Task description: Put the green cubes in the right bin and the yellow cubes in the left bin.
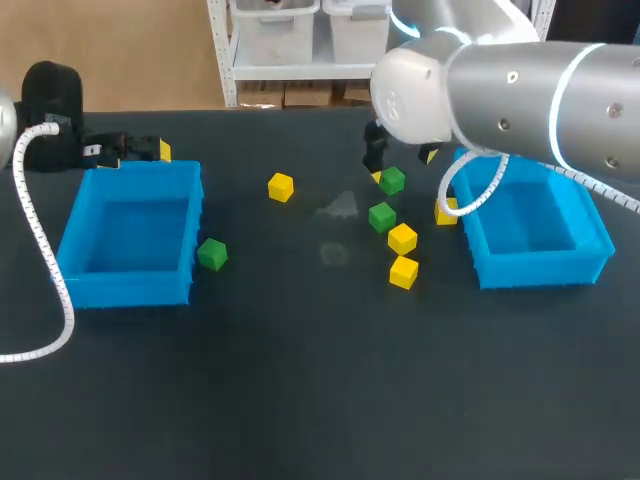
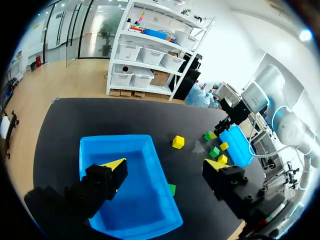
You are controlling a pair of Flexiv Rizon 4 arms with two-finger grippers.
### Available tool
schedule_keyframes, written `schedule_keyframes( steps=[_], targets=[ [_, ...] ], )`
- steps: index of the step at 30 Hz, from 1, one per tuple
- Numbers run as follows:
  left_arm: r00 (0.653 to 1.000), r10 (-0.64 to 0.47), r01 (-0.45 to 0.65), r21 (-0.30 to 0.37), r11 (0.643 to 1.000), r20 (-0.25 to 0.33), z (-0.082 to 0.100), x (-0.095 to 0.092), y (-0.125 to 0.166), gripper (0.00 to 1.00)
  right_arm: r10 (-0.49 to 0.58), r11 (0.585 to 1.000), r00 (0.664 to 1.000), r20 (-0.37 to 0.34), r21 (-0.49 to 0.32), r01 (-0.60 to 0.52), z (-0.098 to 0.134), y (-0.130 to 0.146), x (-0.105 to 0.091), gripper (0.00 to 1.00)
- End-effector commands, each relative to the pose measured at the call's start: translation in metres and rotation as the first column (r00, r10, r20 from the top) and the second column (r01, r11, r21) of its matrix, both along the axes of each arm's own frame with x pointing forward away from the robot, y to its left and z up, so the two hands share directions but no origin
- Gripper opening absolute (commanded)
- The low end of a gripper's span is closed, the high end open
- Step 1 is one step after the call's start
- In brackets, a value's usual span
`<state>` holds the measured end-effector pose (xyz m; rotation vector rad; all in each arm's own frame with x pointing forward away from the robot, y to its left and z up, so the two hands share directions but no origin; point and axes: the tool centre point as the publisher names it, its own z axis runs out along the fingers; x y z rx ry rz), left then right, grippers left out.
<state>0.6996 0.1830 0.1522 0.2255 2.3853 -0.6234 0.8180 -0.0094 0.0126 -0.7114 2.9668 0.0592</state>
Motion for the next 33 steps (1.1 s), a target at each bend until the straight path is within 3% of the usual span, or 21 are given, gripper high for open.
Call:
schedule_keyframes(
  steps=[1,11,20,21,23,24,25,28,33],
  targets=[
    [1.000,-0.005,0.005,-0.008,1.000,0.006,-0.002,0.000,0.002,1.00,-0.001,1.000,1.000,0.007,-0.001,0.001,-0.006,0.000,-0.009,1.00],
    [1.000,-0.005,0.005,-0.008,1.000,0.006,-0.002,0.000,0.002,1.00,0.004,1.000,1.000,-0.018,-0.031,-0.004,-0.021,0.002,-0.007,1.00],
    [1.000,-0.005,0.005,-0.008,1.000,0.006,-0.002,0.000,0.002,1.00,0.003,0.999,1.000,-0.013,-0.042,-0.004,-0.022,0.006,0.007,0.99],
    [1.000,-0.005,0.005,-0.008,1.000,0.006,-0.002,0.000,0.002,1.00,0.003,0.999,1.000,-0.013,-0.043,-0.003,-0.022,0.006,0.008,0.95],
    [1.000,-0.005,0.005,-0.008,1.000,0.006,-0.002,0.000,0.002,1.00,0.004,0.999,1.000,-0.014,-0.046,-0.004,-0.023,0.007,0.011,0.74],
    [1.000,-0.005,0.005,-0.008,1.000,0.006,-0.002,0.000,0.002,1.00,0.004,0.999,1.000,-0.016,-0.048,-0.005,-0.023,0.007,0.011,0.48],
    [1.000,-0.005,0.005,-0.008,1.000,0.006,-0.002,0.000,0.002,1.00,0.003,0.999,1.000,-0.019,-0.049,-0.004,-0.024,0.007,0.012,0.41],
    [1.000,-0.005,0.005,-0.008,1.000,0.006,-0.002,0.000,0.002,1.00,-0.001,0.999,1.000,-0.021,-0.049,0.000,-0.024,0.007,0.012,0.00],
    [1.000,-0.005,0.005,-0.008,1.000,0.006,-0.002,0.000,0.002,1.00,0.001,0.999,1.000,-0.024,-0.044,-0.002,-0.025,0.007,0.010,0.00]
  ],
)
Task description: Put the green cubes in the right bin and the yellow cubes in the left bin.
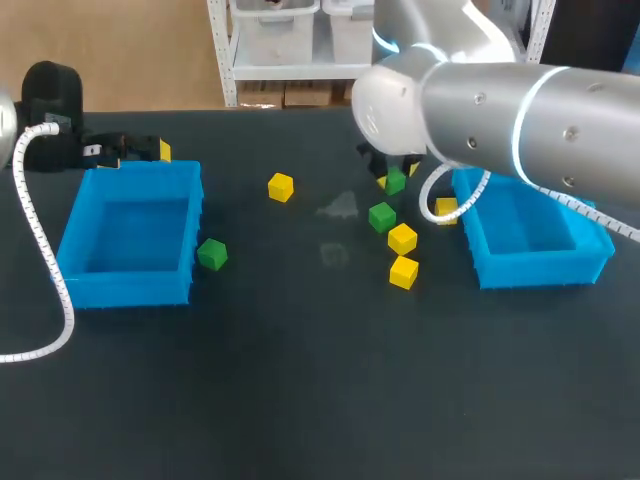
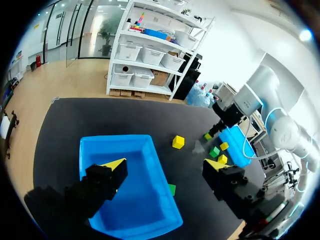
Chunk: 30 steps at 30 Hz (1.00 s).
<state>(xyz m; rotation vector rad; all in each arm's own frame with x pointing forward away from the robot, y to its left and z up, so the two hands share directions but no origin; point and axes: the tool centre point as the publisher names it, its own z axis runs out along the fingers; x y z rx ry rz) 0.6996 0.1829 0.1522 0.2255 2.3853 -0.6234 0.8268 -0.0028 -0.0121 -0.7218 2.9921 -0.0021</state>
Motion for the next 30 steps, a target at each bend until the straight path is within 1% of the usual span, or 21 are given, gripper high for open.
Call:
schedule_keyframes(
  steps=[1,4,7,10,14,16,20,23,27,30],
  targets=[
    [1.000,-0.005,0.005,-0.008,1.000,0.006,-0.002,0.000,0.002,1.00,0.000,1.000,1.000,-0.009,0.001,0.000,-0.001,0.000,0.000,0.00],
    [1.000,-0.005,0.005,-0.008,1.000,0.006,-0.002,0.000,0.002,1.00,0.001,1.000,1.000,-0.011,-0.005,-0.001,-0.002,-0.001,-0.002,0.00],
    [1.000,-0.005,0.005,-0.008,1.000,0.006,-0.002,0.000,0.002,1.00,0.013,1.000,1.000,0.022,-0.014,-0.012,0.010,-0.004,-0.004,0.00],
    [1.000,-0.005,0.005,-0.008,1.000,0.006,-0.002,0.000,0.002,1.00,0.016,1.000,0.997,0.076,-0.007,-0.015,0.032,-0.012,-0.002,0.00],
    [1.000,-0.005,0.005,-0.008,1.000,0.006,-0.002,0.000,0.002,1.00,0.001,1.000,0.986,0.169,0.026,-0.006,0.072,-0.026,-0.003,0.00],
    [1.000,-0.005,0.005,-0.008,1.000,0.006,-0.002,0.000,0.002,1.00,-0.017,0.999,0.977,0.212,0.044,0.008,0.092,-0.036,-0.007,0.00],
    [1.000,-0.005,0.005,-0.008,1.000,0.006,-0.002,0.000,0.002,1.00,-0.074,0.995,0.956,0.284,0.081,0.053,0.125,-0.062,-0.021,0.00],
    [1.000,-0.005,0.005,-0.008,1.000,0.006,-0.002,0.000,0.002,1.00,-0.125,0.989,0.941,0.314,0.110,0.095,0.139,-0.085,-0.038,0.00],
    [1.000,-0.005,0.005,-0.008,1.000,0.006,-0.002,0.000,0.002,1.00,-0.199,0.977,0.921,0.336,0.140,0.160,0.146,-0.115,-0.059,0.00],
    [1.000,-0.005,0.005,-0.008,1.000,0.006,-0.002,0.000,0.002,1.00,-0.248,0.966,0.913,0.325,0.158,0.206,0.142,-0.134,-0.075,0.00]
  ],
)
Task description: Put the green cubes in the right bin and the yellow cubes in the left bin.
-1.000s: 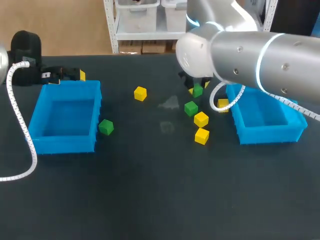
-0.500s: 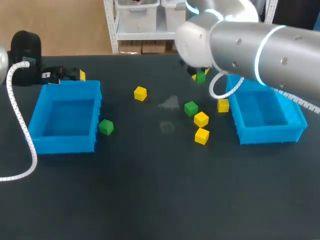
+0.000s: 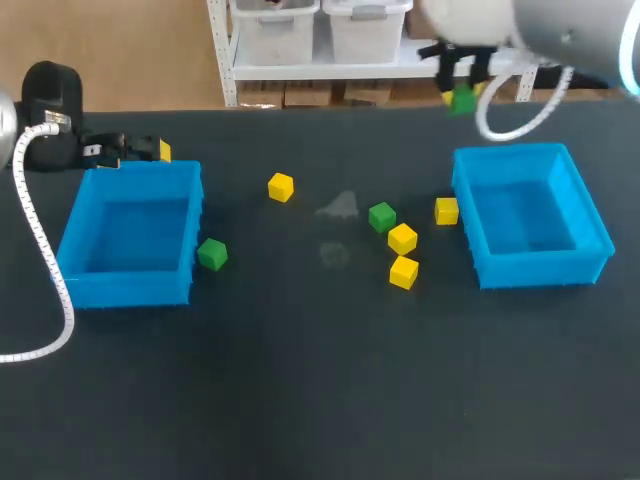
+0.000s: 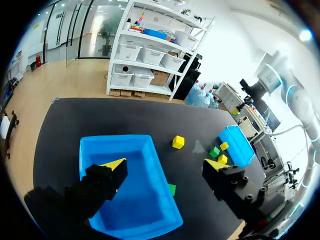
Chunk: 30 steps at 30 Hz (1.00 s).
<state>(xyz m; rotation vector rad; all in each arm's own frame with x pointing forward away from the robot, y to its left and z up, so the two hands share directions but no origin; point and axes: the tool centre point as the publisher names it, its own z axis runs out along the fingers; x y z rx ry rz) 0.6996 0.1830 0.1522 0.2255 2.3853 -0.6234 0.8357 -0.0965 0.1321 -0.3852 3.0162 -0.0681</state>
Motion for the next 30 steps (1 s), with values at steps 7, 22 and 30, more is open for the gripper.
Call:
schedule_keyframes(
  steps=[7,22,30],
  targets=[
    [1.000,-0.005,0.005,-0.008,1.000,0.006,-0.002,0.000,0.002,1.00,-0.103,0.988,0.958,0.269,0.141,0.067,-0.034,-0.067,-0.110,0.00],
    [1.000,-0.005,0.005,-0.008,1.000,0.006,-0.002,0.000,0.002,1.00,-0.150,0.979,0.966,0.209,0.165,0.116,-0.064,-0.072,-0.122,0.00],
    [1.000,-0.005,0.005,-0.008,1.000,0.006,-0.002,0.000,0.002,1.00,-0.107,0.988,0.968,0.228,0.135,0.078,-0.050,-0.061,-0.111,1.00]
  ],
)
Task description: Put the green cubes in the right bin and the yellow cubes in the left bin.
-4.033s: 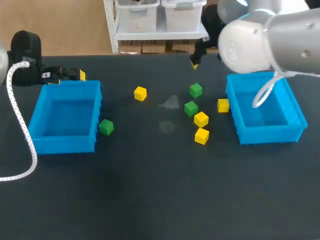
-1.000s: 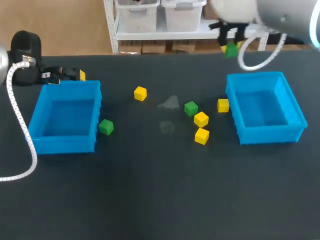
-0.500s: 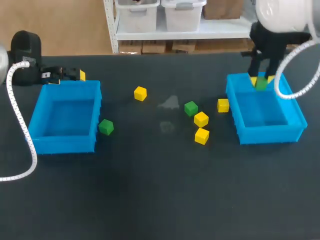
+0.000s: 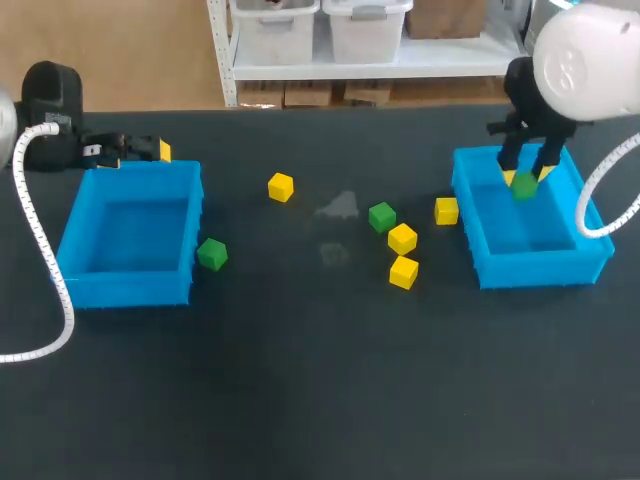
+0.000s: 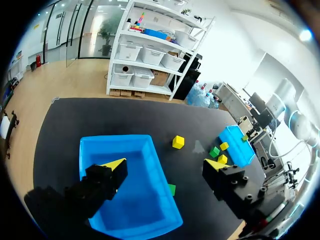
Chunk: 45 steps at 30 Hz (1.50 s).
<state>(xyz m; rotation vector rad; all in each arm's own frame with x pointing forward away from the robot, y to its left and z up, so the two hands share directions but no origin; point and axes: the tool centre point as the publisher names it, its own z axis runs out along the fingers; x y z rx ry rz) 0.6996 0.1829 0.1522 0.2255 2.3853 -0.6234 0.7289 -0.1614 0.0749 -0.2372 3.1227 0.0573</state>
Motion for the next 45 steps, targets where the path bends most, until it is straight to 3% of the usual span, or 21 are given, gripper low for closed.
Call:
schedule_keyframes(
  steps=[1,11,18,33,45],
  targets=[
    [1.000,-0.005,0.005,-0.008,1.000,0.006,-0.002,0.000,0.002,1.00,-0.004,1.000,0.942,0.336,0.028,-0.006,0.011,0.006,-0.003,1.00],
    [1.000,-0.005,0.005,-0.008,1.000,0.006,-0.002,0.000,0.002,1.00,0.138,0.989,0.922,0.362,0.006,-0.150,0.044,0.050,0.022,1.00],
    [1.000,-0.005,0.005,-0.008,1.000,0.006,-0.002,0.000,0.002,1.00,0.249,0.963,0.904,0.347,0.007,-0.268,0.046,0.095,0.043,1.00],
    [1.000,-0.005,0.005,-0.008,1.000,0.006,-0.002,0.000,0.002,1.00,0.371,0.919,0.902,0.219,0.055,-0.391,-0.002,0.167,0.062,1.00],
    [1.000,-0.005,0.005,-0.008,1.000,0.006,-0.002,0.000,0.002,1.00,0.380,0.919,0.911,0.163,0.050,-0.392,-0.039,0.185,0.047,1.00]
  ],
)
